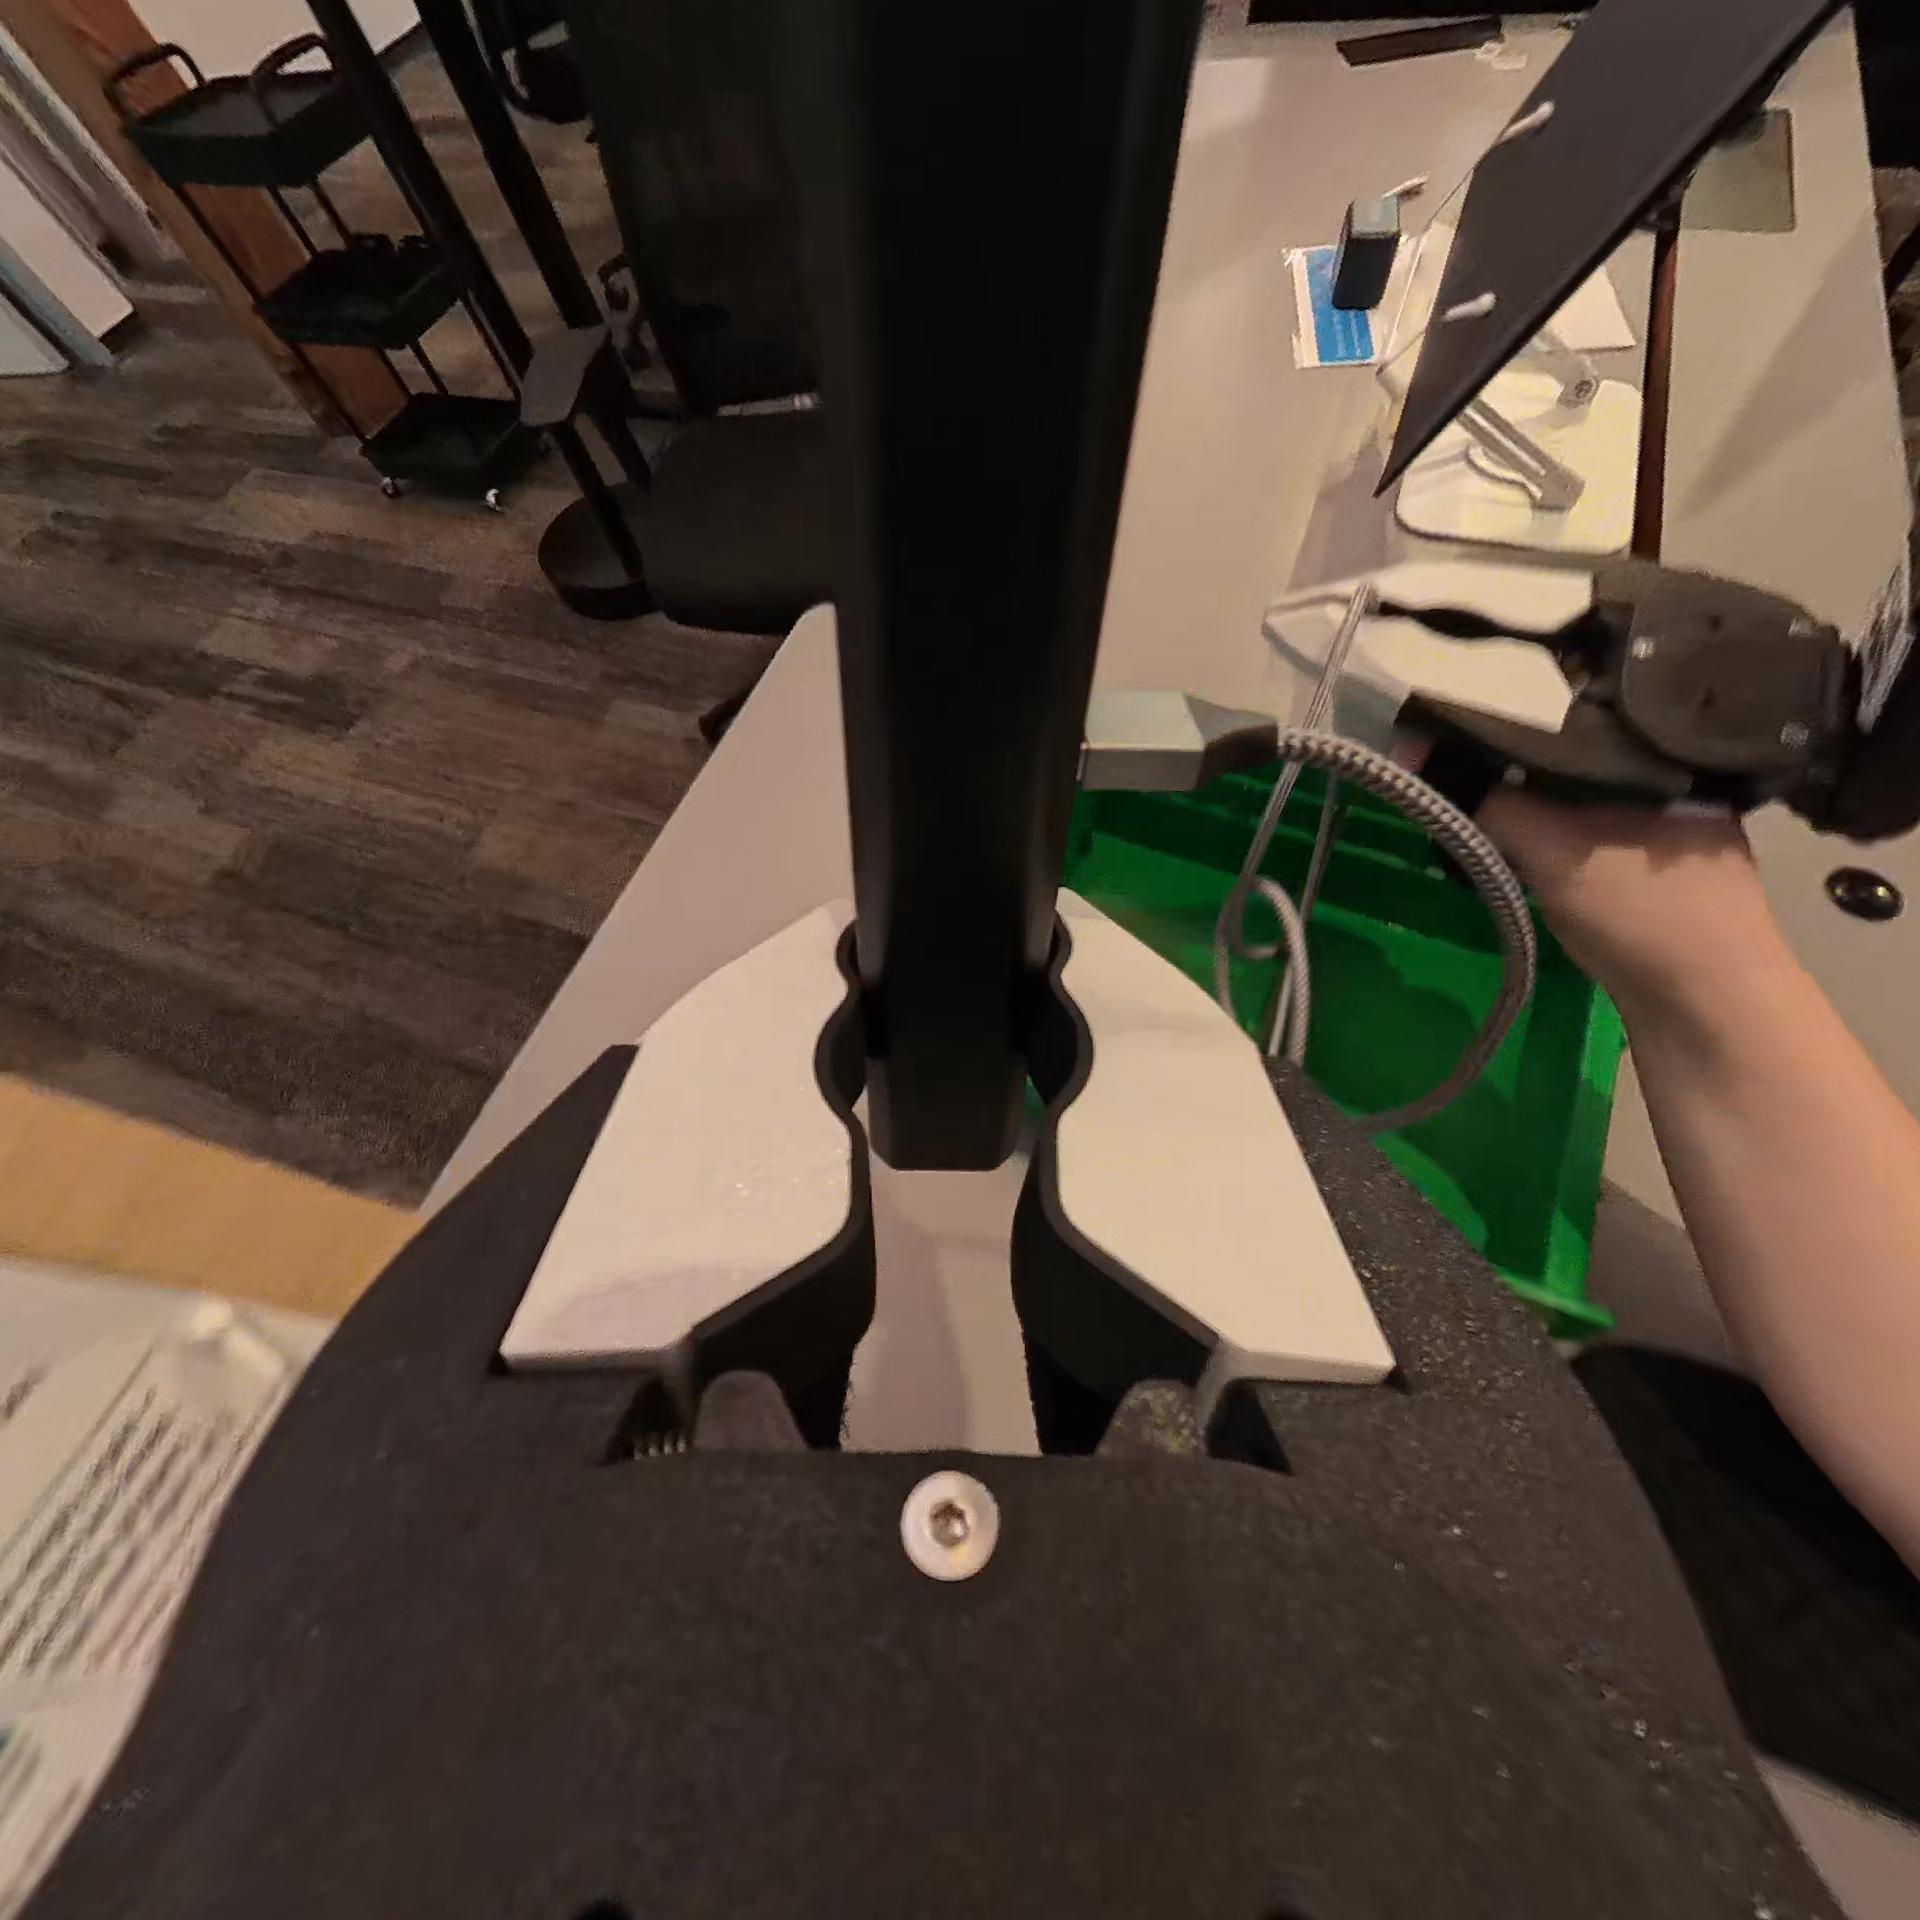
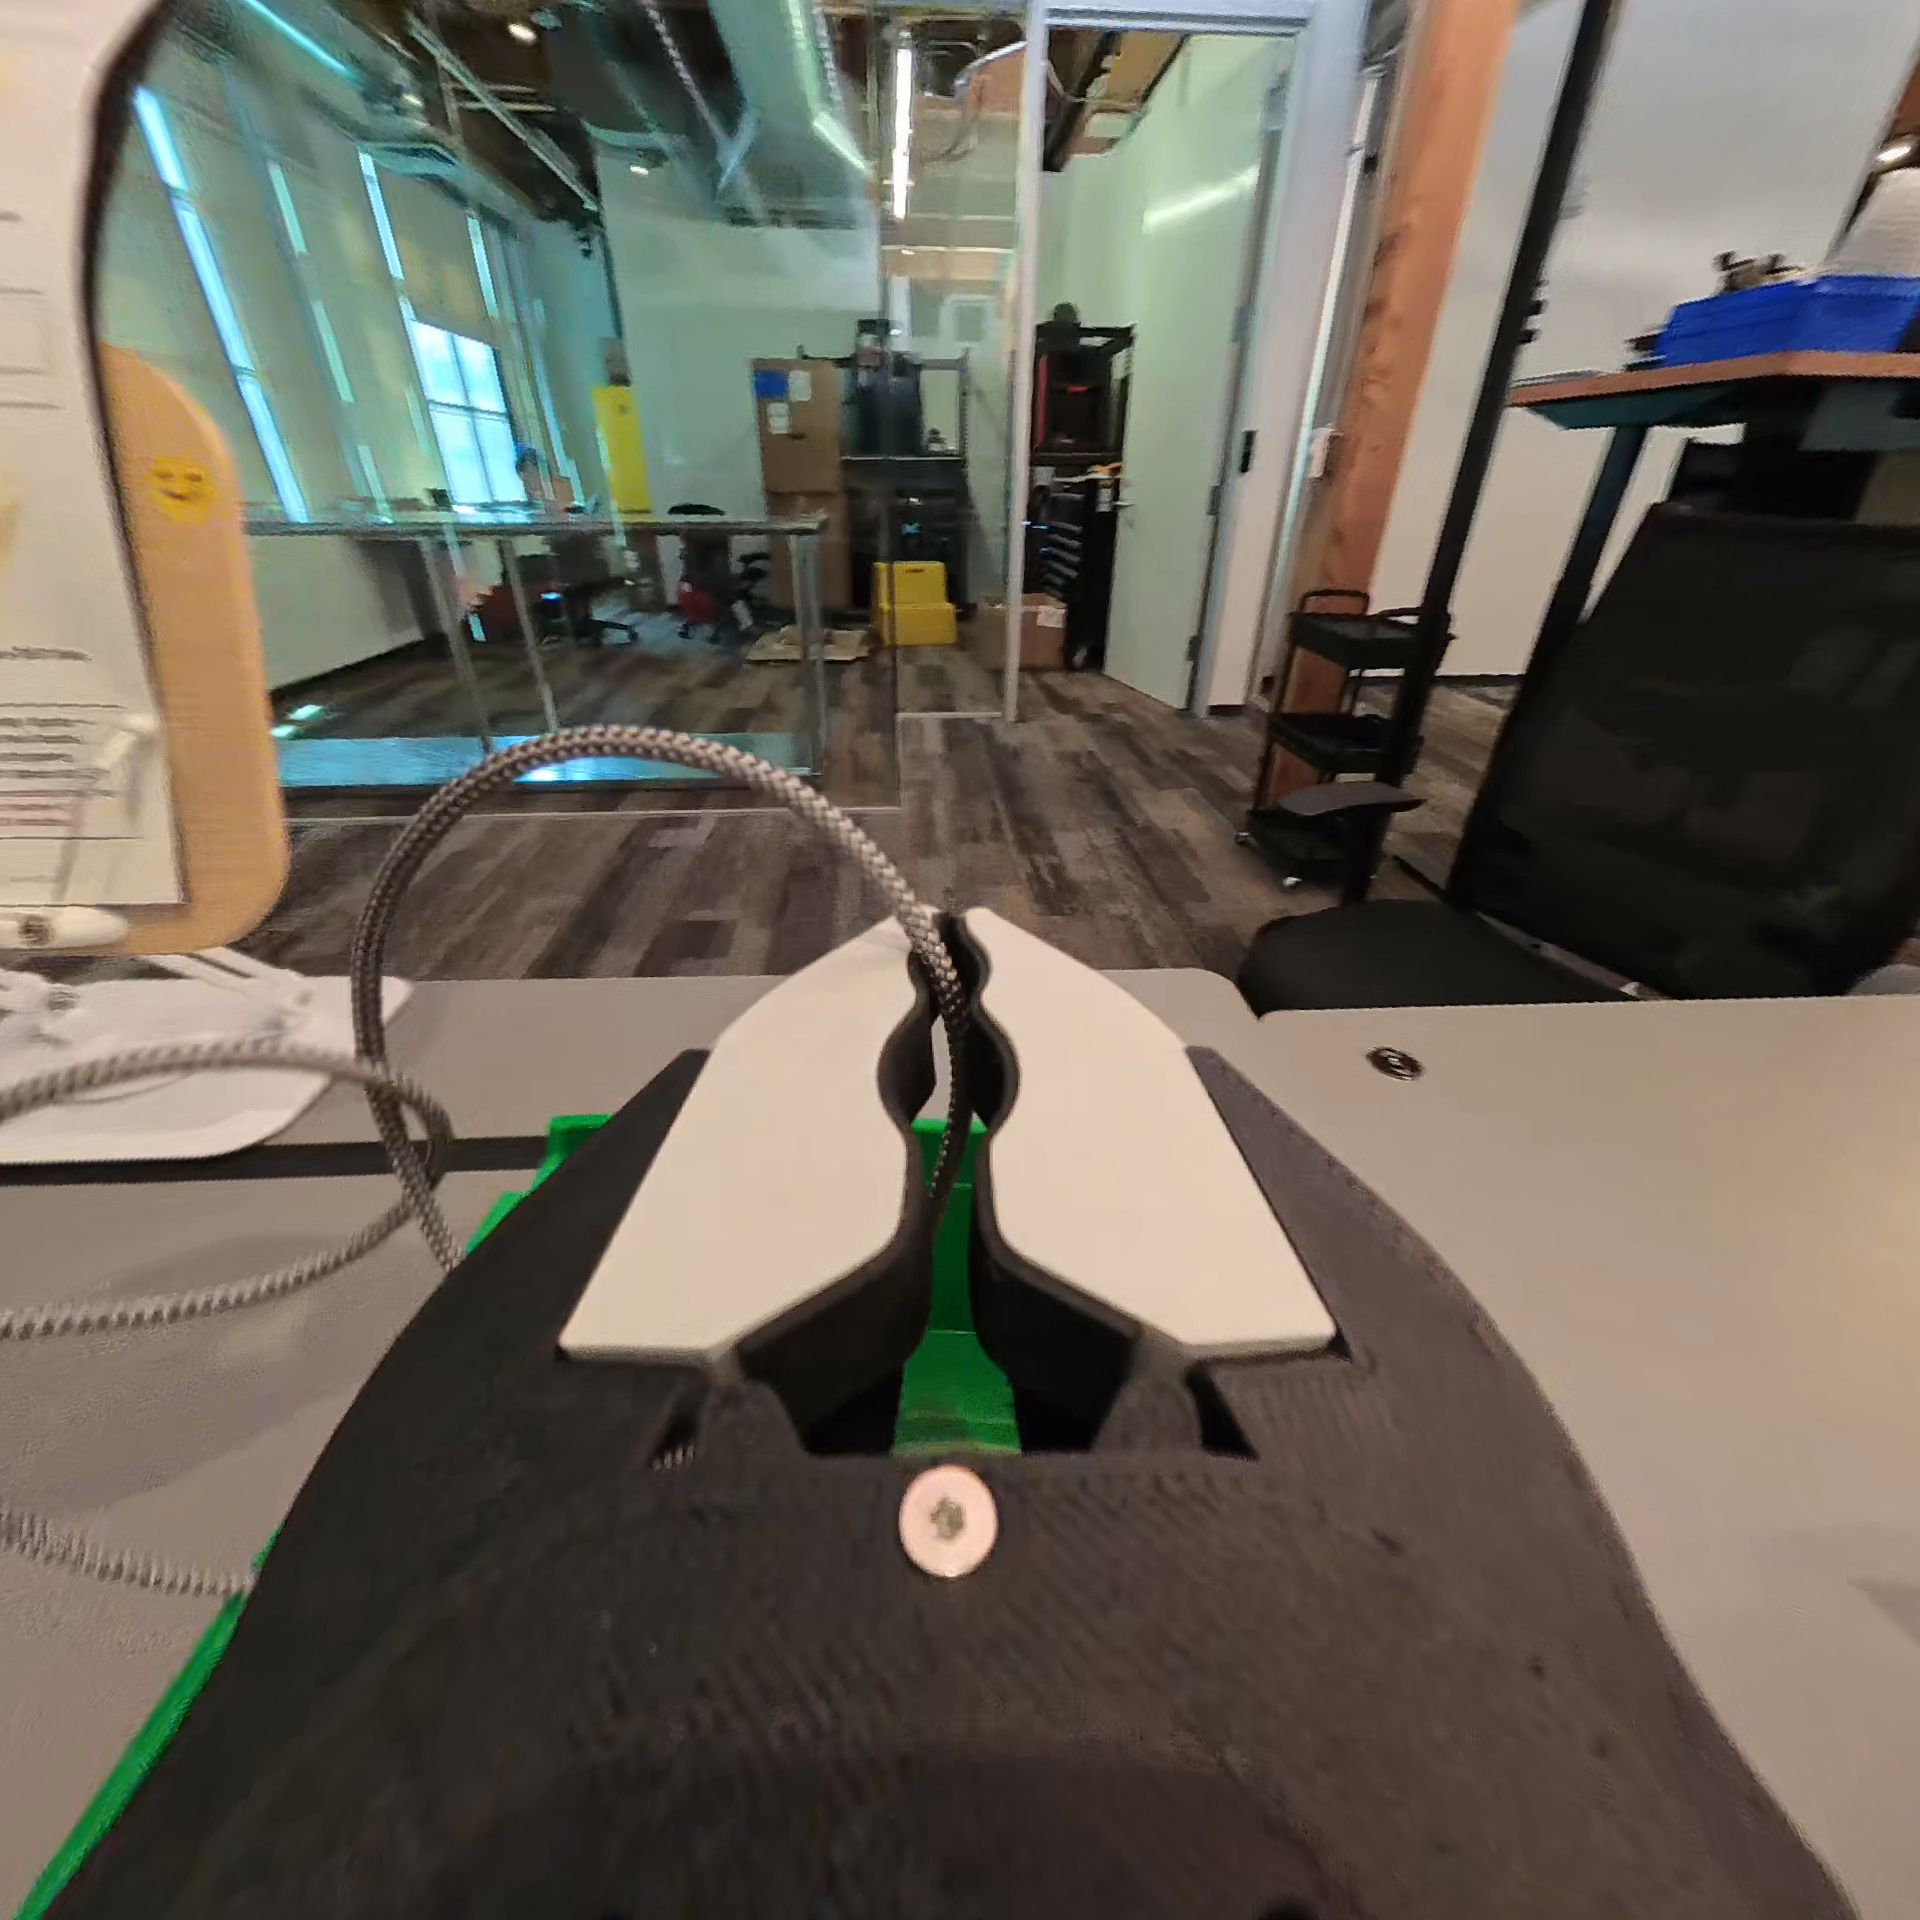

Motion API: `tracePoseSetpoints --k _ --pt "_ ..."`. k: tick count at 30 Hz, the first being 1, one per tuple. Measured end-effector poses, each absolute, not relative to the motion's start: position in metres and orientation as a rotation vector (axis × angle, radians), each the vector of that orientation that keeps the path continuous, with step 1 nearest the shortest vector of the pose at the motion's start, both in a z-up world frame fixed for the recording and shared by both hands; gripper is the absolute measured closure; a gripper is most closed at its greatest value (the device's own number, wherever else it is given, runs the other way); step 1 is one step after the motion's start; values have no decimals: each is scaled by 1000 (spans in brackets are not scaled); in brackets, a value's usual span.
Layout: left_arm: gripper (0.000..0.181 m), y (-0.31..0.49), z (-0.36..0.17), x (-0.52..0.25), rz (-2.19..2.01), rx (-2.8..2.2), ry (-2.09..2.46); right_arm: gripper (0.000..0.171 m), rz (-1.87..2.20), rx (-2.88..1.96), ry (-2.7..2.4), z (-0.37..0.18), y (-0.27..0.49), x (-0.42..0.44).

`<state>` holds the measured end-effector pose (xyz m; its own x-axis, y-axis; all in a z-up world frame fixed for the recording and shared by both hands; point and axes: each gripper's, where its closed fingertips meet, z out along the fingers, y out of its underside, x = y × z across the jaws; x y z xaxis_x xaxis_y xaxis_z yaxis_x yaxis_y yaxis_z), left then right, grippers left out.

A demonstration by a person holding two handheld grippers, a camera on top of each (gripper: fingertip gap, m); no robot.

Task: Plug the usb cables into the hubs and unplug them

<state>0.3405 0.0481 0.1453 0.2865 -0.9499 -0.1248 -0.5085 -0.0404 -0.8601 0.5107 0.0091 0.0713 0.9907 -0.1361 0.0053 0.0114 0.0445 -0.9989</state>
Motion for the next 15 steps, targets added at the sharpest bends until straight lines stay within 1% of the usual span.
tracePoseSetpoints --k 2,5,7,8,9,11,13,15 --pt "154 52 148 367 -644 -1652 1373 171 -155 -1583 97 58 15 517" --pt "154 57 125 393 -545 -1655 1476 170 -120 -1915 67 -1 26 517" --pt "154 59 99 403 -486 -1682 1549 161 -13 -2048 61 -29 23 513" --pt "154 60 85 407 -463 -1705 1579 147 57 -2074 72 -35 19 512" --pt "154 61 69 409 -438 -1733 1620 131 117 -2092 102 -37 14 513" --pt "154 64 35 411 -359 -1786 1700 130 194 -2090 148 -33 0 519" --pt "154 62 6 416 -373 -1822 1750 131 201 -1992 238 -14 -13 536" --pt "154 57 -17 423 -429 -1849 1779 139 236 -1864 307 7 -25 549"
